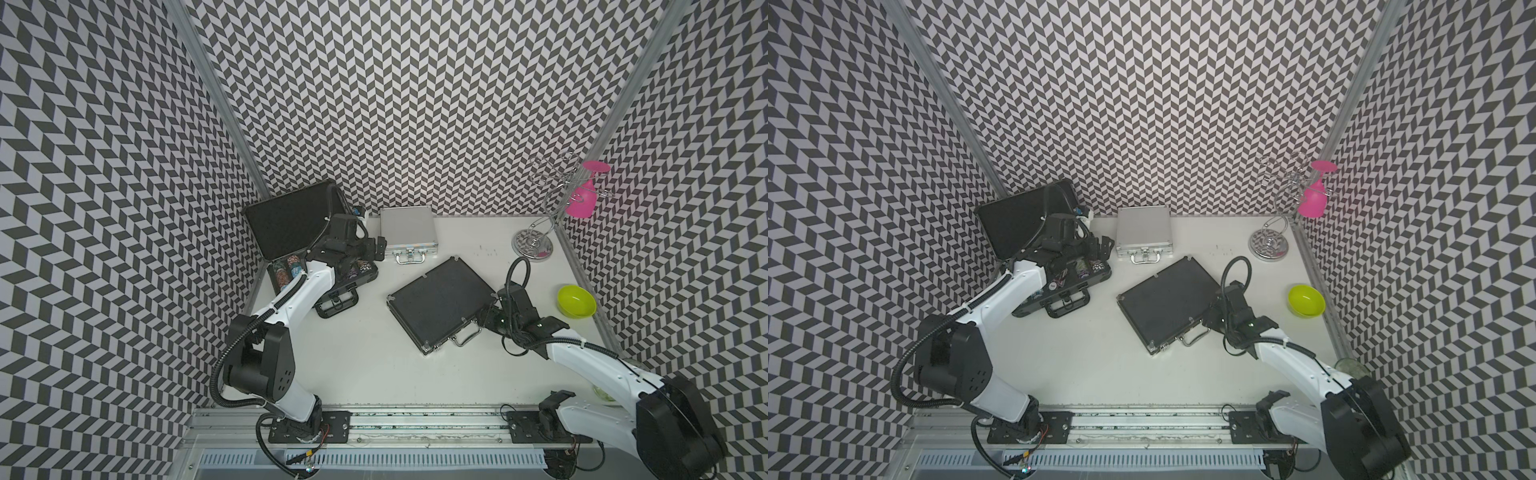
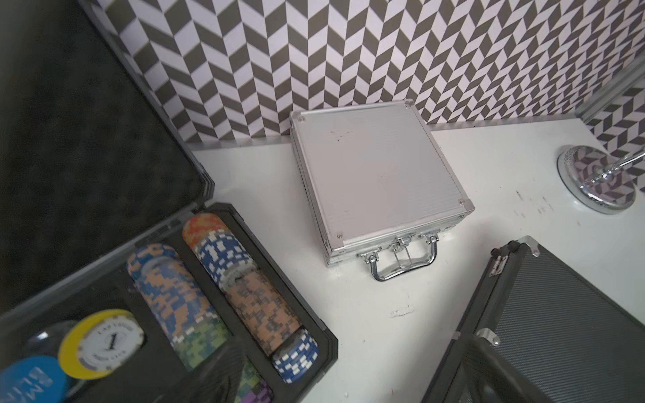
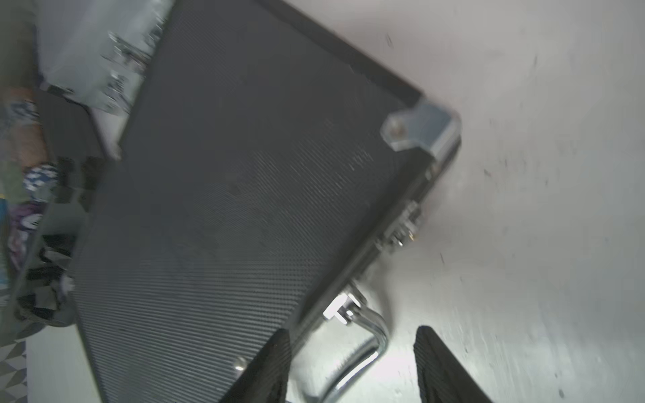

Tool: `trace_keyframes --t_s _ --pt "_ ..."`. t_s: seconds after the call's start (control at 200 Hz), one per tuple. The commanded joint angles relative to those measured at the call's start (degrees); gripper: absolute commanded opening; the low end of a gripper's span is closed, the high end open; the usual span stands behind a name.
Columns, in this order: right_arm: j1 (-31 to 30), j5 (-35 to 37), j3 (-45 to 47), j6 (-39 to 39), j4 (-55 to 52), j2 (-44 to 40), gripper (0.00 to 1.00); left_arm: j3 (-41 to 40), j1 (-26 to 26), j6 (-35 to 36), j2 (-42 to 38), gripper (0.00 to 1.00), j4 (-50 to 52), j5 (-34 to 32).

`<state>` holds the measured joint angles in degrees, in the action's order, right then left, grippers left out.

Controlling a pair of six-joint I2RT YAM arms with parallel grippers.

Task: Close the poker set cases
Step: Move the poker set case to the center of the board.

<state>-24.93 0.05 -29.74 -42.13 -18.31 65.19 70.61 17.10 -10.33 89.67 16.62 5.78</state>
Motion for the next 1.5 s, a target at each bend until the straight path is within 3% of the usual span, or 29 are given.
trace_keyframes --t_s 0.0,0.145,0.461,0.596,0.906,1.156,1.497 --pt "-0.55 -2.99 1.77 -3.1 1.17 -2.34 0.56 -4.18 3.16 -9.42 -4.61 0.99 2.76 -0.16" --pt "-0.95 -3.65 3.97 -4.65 3.45 0.01 0.54 -6.33 8.9 -11.82 -7.69 0.99 8.11 -8.05" --pt "-1.53 -1.35 4.4 -7.81 10.59 6.64 0.51 -10.49 14.13 -16.47 -9.67 0.99 9.18 -7.45" --pt "-3.44 -2.22 6.61 -15.08 12.33 7.33 0.45 -12.15 15.27 -19.84 -9.46 0.99 10.83 -10.23" --pt "-11.96 -2.36 2.1 -27.0 6.64 10.25 0.39 -15.69 15.68 -22.37 -11.6 0.99 10.28 -11.66" --pt "-12.32 -2.71 -1.83 -31.1 -2.73 10.22 0.37 -18.09 15.39 -24.33 -12.08 0.99 5.86 -10.79" --pt "-12.37 -5.16 -5.62 -36.23 0.73 19.19 0.37 -20.2 12.95 -24.4 -15.18 0.99 4.47 -9.26"
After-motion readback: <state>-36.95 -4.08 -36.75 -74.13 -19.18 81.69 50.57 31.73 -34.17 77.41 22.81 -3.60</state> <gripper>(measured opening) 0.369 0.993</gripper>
